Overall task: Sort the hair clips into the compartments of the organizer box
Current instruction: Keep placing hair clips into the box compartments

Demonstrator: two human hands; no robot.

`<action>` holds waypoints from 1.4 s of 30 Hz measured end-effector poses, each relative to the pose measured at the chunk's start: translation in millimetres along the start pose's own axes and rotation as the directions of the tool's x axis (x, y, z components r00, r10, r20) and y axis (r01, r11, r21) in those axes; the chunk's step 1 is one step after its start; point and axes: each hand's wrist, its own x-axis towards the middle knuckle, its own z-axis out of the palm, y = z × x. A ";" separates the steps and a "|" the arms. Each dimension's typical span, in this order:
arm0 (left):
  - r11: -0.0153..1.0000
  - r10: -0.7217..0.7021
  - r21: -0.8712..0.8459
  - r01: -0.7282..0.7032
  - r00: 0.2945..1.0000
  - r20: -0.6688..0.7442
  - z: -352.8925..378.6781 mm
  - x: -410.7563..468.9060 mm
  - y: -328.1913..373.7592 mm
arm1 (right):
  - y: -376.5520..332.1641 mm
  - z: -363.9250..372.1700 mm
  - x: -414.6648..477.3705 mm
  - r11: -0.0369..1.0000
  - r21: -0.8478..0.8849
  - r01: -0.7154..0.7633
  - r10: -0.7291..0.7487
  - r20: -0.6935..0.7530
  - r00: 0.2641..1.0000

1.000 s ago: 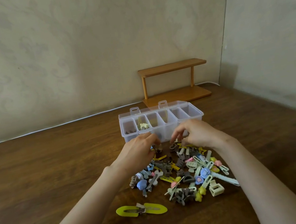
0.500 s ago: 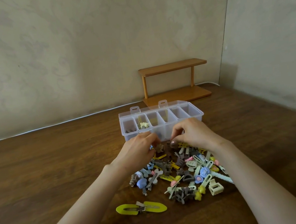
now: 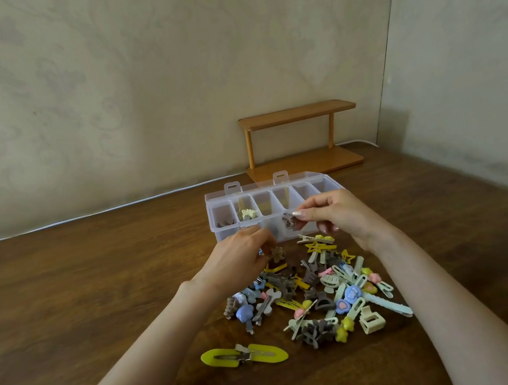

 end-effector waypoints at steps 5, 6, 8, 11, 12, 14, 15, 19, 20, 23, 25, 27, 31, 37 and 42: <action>1.000 0.010 -0.020 -0.010 1.000 -0.030 1.8 -0.5 1.5 | -0.3 22.9 14.7 0.935 -0.042 0.353 -0.344 -0.363 0.866; 1.000 0.013 -0.016 -0.014 0.999 -0.033 2.2 -0.7 1.5 | 1.3 28.6 19.9 0.921 -0.144 0.362 -0.389 -0.367 0.845; 1.000 0.020 -0.004 -0.020 0.999 -0.042 3.0 -1.4 0.8 | 7.1 36.6 26.1 0.856 -0.406 0.320 -0.454 -0.293 0.842; 1.000 0.020 0.011 -0.020 0.998 -0.058 3.9 -1.9 0.6 | 11.2 34.8 25.2 0.792 -0.525 0.311 -0.505 -0.279 0.817; 1.000 0.020 0.016 -0.019 0.998 -0.064 4.6 -1.7 1.2 | 11.2 31.5 24.3 0.795 -0.512 0.326 -0.523 -0.306 0.796; 0.999 0.025 0.035 -0.022 0.997 -0.079 6.1 -1.3 2.3 | 10.7 24.9 22.8 0.812 -0.474 0.340 -0.528 -0.351 0.773; 0.999 0.028 0.047 -0.024 0.996 -0.085 6.7 -1.4 2.9 | 10.4 22.4 21.7 0.824 -0.454 0.339 -0.517 -0.360 0.776; 0.998 0.037 0.051 -0.032 0.995 -0.095 8.0 -2.1 4.6 | 8.6 18.6 14.1 0.854 -0.389 0.346 -0.490 -0.373 0.788; 0.999 0.039 0.038 -0.036 0.994 -0.099 7.3 -2.1 4.8 | 8.2 18.0 12.9 0.858 -0.379 0.347 -0.486 -0.376 0.789; 0.998 0.015 -0.050 -0.023 0.986 -0.166 -2.7 -1.8 4.4 | 9.2 16.5 11.8 0.863 -0.374 0.340 -0.475 -0.368 0.799; 0.992 -0.042 -0.124 0.010 0.965 -0.259 -14.3 -1.6 -0.2 | 10.5 15.5 12.3 0.864 -0.376 0.336 -0.471 -0.363 0.804; 0.986 -0.104 -0.160 0.050 0.929 -0.354 -25.3 -1.3 -9.0 | 11.1 15.1 12.8 0.866 -0.377 0.330 -0.465 -0.359 0.810; 0.969 -0.242 -0.163 0.187 0.855 -0.458 -38.8 -2.1 -30.8 | 13.3 14.9 14.3 0.856 -0.392 0.338 -0.476 -0.341 0.811; 0.945 -0.327 -0.166 0.281 0.813 -0.482 -36.6 -3.3 -45.7 | 14.7 17.0 14.7 0.850 -0.393 0.350 -0.477 -0.292 0.829; 0.949 -0.316 -0.179 0.261 0.821 -0.475 -29.5 -0.8 -52.7 | 14.3 17.3 13.7 0.852 -0.400 0.338 -0.459 -0.260 0.850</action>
